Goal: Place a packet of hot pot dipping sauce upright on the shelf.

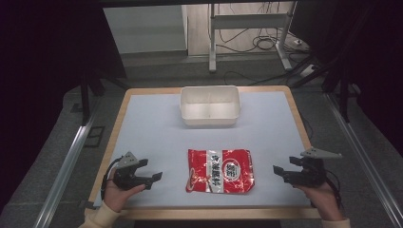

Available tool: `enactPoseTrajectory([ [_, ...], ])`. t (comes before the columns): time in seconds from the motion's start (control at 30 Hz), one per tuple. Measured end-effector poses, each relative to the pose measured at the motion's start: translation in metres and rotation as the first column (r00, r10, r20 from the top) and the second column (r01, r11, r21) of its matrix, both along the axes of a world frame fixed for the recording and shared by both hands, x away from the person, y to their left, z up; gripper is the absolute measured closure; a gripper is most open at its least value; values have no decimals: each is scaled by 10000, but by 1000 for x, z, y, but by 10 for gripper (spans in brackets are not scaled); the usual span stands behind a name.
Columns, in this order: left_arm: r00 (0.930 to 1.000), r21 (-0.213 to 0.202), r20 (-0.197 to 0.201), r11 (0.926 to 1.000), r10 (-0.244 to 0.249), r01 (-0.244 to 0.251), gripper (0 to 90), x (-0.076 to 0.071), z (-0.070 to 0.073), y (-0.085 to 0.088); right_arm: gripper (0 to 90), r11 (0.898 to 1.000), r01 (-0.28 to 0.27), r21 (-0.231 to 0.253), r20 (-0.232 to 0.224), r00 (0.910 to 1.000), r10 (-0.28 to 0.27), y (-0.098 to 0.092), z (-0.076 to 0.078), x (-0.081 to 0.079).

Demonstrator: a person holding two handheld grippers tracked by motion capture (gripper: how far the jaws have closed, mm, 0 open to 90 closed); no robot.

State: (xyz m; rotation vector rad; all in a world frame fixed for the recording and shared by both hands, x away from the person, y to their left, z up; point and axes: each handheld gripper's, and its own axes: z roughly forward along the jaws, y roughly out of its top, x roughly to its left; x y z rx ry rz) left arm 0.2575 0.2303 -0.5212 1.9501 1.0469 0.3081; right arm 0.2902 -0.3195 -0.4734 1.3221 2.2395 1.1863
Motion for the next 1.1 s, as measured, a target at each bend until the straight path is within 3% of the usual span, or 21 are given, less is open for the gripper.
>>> enactPoseTrajectory([
  [0.4, 10000, -88, -66, 10000, -34, 34, 170, 0, 0, -3, 179, 9996, -94, 253, -412, 9991, 104, 5, 6, 1],
  [0.67, 9999, -118, -49, 9998, -161, 161, 170, -1, 1, -6, 193, 9984, -174, 531, -1136, 9932, 234, 18, 11, 9],
  [0.83, 9998, -123, -77, 9997, -198, 197, 170, -1, 0, -6, 211, 9976, -570, 381, -1690, 9836, 627, 38, 4, 18],
  [1.0, 9998, -174, -59, 9996, -201, 200, 170, -2, 1, -4, 239, 9968, -663, 453, -2021, 9765, 742, 47, -1, 25],
  [1.1, 9998, -177, -79, 9996, -205, 203, 170, -1, 0, -4, 265, 9956, -722, 601, -2367, 9679, 845, 55, -6, 31],
])
